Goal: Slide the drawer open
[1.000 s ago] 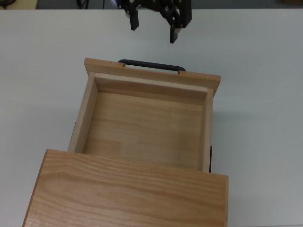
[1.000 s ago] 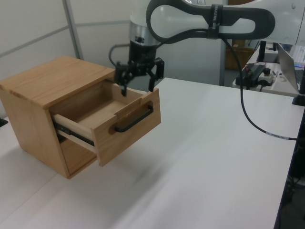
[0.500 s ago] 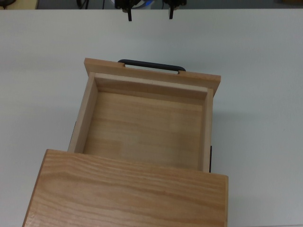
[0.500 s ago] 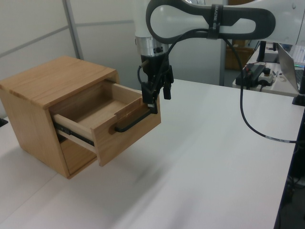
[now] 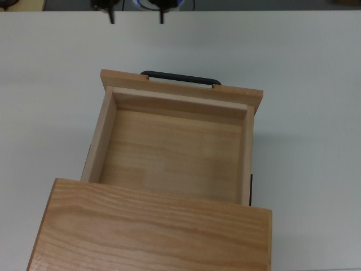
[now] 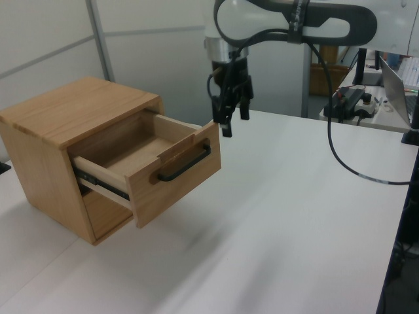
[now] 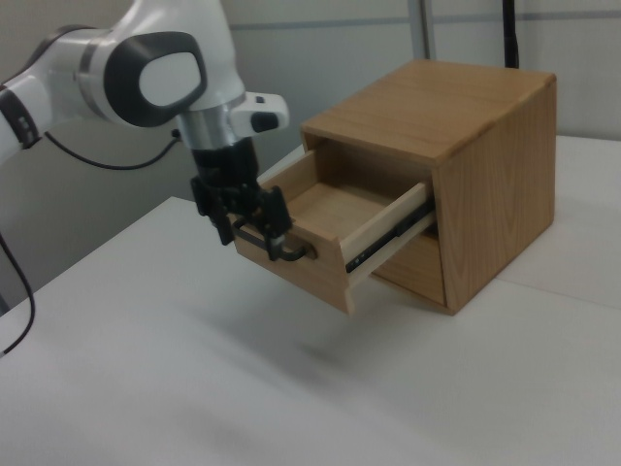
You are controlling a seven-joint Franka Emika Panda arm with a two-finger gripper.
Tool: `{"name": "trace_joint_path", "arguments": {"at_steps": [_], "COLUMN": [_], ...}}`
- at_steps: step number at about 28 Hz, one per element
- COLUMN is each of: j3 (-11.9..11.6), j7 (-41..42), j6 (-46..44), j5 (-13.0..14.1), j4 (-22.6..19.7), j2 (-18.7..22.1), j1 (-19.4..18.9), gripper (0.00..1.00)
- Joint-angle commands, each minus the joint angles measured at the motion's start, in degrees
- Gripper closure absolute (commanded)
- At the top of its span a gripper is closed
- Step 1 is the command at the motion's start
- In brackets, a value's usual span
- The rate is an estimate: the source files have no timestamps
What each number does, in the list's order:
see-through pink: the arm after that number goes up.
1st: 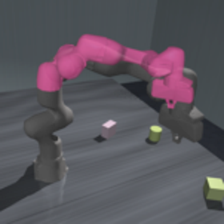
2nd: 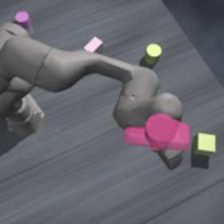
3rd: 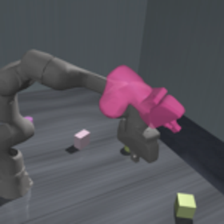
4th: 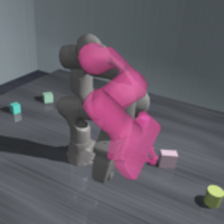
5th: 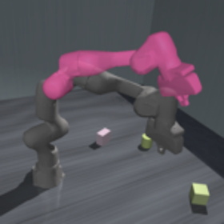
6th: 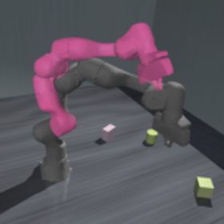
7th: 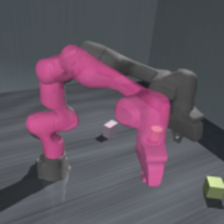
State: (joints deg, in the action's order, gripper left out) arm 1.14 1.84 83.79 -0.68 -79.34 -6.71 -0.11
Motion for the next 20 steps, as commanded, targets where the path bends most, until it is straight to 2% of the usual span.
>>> {"name": "trace_joint_path", "arguments": {"at_steps": [1,5,20], "j3": [-3.07,-2.89,-2.37], "j7": [0.36,0.71,0.36], "j6": [1.73,1.64,1.64], "j5": [0.77,0.86,0.59], "j4": [-0.02,-0.11,0.15], "j2": [-0.15,-0.15,0.46], "j1": [-2.09,-0.77,-0.77], "gripper": [0.0,0.0,0.0]}}
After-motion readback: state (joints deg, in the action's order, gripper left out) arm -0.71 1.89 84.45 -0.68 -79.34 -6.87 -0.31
